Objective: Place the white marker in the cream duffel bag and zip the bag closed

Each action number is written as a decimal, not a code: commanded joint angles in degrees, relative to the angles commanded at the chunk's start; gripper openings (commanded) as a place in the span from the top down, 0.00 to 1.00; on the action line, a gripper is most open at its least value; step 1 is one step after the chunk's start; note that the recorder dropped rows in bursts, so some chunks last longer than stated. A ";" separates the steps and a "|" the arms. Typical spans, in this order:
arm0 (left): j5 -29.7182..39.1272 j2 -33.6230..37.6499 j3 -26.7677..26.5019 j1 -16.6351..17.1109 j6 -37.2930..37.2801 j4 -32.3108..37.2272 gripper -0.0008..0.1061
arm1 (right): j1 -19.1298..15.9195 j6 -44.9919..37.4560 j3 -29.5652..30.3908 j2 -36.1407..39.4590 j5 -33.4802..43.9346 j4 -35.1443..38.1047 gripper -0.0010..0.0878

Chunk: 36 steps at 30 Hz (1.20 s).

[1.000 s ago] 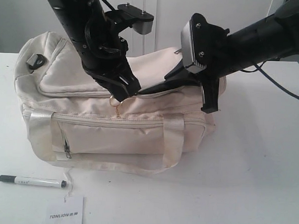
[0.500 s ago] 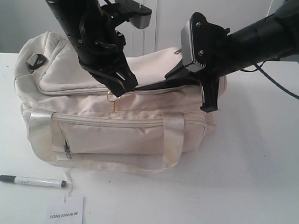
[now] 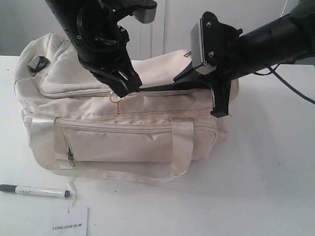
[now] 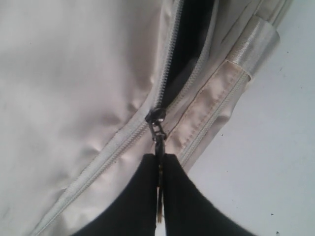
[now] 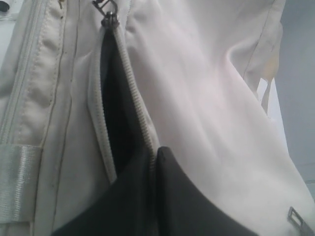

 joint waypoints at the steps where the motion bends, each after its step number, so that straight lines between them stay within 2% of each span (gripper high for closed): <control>1: 0.26 0.00 0.00 0.00 0.00 0.12 0.99 | 0.00 0.00 0.00 0.00 0.00 0.00 0.99; 8: 1.41 0.00 0.00 0.00 0.00 2.63 0.99 | 0.00 0.13 0.00 -0.14 -0.01 0.00 0.99; 36: 4.07 -0.02 0.00 0.00 0.00 5.62 0.99 | 0.00 0.11 -0.22 -0.14 -0.46 0.00 0.99</control>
